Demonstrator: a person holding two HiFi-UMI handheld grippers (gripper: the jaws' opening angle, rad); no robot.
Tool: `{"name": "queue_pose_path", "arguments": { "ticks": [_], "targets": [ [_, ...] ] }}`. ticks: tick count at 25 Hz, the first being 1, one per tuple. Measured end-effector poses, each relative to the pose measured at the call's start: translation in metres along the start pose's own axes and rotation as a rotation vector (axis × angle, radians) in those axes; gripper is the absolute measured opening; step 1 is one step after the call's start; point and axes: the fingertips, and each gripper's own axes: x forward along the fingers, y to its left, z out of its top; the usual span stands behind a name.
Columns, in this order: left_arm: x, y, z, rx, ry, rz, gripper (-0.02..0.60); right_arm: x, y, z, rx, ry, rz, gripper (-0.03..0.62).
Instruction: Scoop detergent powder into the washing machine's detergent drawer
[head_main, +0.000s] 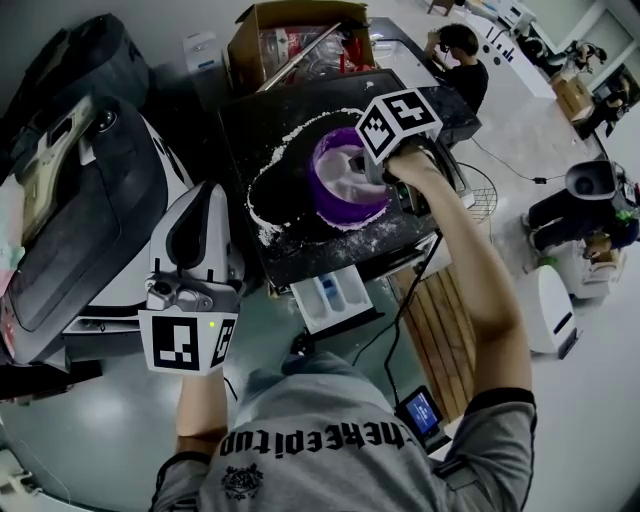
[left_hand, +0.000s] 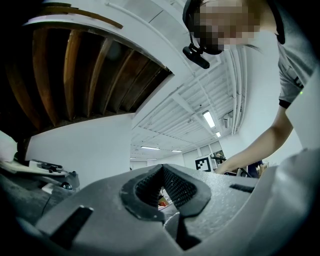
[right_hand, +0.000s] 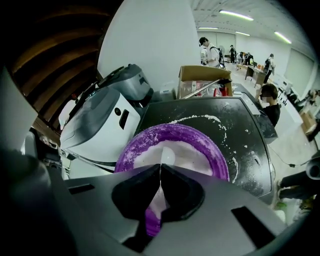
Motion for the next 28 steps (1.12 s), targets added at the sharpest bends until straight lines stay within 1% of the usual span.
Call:
{"name": "queue_pose_path", "arguments": {
  "ticks": [4,12,15,20,28],
  "targets": [
    [0.0,0.002,-0.001,0.0,0.0,0.004,0.003,0.002,0.003,0.001,0.032,-0.007,0.04,0.006],
    [-0.005,0.005,0.001,0.007,-0.002,0.017,0.003,0.006,0.015,0.005,0.037,-0.005,0.087,0.006],
    [-0.007,0.007,0.002,0.009,-0.002,0.023,0.003,0.005,0.017,0.006,0.057,-0.016,0.115,0.006],
    [-0.01,0.007,0.004,0.013,-0.008,0.026,0.003,-0.001,0.016,0.007,0.113,-0.058,0.166,0.006],
    [-0.014,-0.001,0.01,0.01,-0.018,0.009,0.003,-0.022,0.013,-0.004,0.181,-0.136,0.203,0.006]
  ]
}}
